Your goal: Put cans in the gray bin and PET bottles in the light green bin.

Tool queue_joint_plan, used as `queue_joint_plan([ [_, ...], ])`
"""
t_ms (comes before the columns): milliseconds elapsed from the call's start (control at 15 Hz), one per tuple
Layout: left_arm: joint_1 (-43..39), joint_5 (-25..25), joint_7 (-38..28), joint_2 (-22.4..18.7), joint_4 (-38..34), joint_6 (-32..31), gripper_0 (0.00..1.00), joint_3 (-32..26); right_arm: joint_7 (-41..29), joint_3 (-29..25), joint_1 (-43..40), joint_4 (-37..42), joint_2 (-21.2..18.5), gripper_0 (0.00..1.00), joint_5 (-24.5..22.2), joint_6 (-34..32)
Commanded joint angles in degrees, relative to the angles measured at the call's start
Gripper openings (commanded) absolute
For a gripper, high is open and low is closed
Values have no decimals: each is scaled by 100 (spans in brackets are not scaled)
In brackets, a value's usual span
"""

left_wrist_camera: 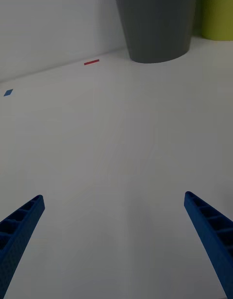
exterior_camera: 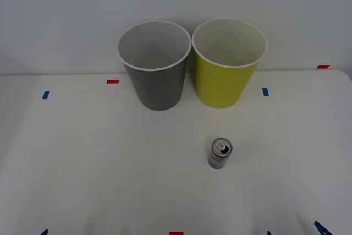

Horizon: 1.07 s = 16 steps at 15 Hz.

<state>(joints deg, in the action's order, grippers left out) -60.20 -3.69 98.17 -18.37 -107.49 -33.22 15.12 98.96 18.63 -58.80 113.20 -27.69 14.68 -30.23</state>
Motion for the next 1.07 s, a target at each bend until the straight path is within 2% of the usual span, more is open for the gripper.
queue_joint_plan([
  [67, 0, 0, 0, 0, 0, 0, 100, 0, 0, 0, 0, 0, 0, 100, 0, 0],
  [1067, 0, 0, 0, 0, 0, 0, 100, 0, 0, 0, 0, 0, 0, 100, 0, 0],
])
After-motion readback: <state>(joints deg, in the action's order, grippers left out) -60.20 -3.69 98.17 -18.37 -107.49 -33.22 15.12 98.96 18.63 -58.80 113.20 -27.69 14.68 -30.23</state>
